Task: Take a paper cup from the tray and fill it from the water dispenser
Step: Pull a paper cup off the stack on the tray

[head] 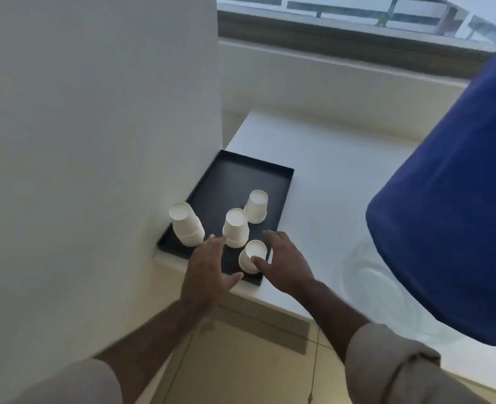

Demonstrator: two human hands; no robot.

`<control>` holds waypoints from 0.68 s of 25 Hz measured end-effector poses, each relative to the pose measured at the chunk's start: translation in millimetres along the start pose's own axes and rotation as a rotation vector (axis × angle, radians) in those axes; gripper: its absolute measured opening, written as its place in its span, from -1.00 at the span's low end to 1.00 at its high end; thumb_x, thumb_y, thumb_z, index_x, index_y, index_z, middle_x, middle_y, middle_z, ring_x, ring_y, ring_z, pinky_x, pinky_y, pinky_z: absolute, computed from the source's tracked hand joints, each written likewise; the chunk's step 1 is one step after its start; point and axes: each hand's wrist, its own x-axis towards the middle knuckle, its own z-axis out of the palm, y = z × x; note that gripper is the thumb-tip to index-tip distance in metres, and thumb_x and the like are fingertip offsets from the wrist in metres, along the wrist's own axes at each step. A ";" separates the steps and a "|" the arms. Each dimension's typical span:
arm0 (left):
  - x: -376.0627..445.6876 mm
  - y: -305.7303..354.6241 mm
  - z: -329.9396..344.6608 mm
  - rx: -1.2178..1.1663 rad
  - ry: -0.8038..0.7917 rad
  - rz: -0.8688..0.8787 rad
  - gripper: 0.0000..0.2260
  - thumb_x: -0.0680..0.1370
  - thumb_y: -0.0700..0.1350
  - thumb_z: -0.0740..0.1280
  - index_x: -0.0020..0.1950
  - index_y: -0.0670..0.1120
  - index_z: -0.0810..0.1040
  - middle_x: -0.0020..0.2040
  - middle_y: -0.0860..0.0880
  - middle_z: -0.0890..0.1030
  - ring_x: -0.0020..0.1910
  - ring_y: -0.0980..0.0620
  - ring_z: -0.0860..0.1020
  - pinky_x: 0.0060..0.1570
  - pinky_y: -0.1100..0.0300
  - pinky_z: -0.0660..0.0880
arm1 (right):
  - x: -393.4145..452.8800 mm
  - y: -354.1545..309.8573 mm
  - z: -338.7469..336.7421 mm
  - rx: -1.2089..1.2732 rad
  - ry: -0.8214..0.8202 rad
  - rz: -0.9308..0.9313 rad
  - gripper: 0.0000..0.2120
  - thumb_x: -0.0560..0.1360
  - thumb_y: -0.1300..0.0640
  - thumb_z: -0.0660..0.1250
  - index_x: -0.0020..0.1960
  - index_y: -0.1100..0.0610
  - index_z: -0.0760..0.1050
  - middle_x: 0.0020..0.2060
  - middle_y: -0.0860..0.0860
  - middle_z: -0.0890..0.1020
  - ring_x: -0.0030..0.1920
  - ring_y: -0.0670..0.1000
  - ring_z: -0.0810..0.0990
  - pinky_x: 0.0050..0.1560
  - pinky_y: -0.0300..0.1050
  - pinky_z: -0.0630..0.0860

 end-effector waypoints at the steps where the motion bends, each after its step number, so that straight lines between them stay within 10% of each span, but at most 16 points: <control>1: 0.8 -5.6 8.6 0.032 -0.034 0.025 -0.22 0.32 0.00 0.64 0.44 -0.25 0.44 0.36 -0.22 0.57 0.45 -0.26 0.46 0.48 -0.15 0.31 | 7.4 -0.3 7.6 0.008 -0.014 0.051 -0.40 0.49 -0.04 0.35 0.46 0.06 0.25 0.38 0.02 0.39 0.30 0.10 0.44 0.20 0.03 0.46; 17: 36.1 -37.9 59.7 -0.105 -0.060 -0.013 -0.36 0.23 0.17 0.59 0.24 -0.05 0.60 0.14 -0.02 0.69 0.13 -0.08 0.63 0.34 -0.15 0.44 | 37.1 23.1 46.3 0.399 0.113 0.213 -0.69 0.36 -0.17 0.45 0.03 -0.09 0.49 -0.12 -0.19 0.63 -0.07 -0.16 0.57 -0.14 -0.26 0.47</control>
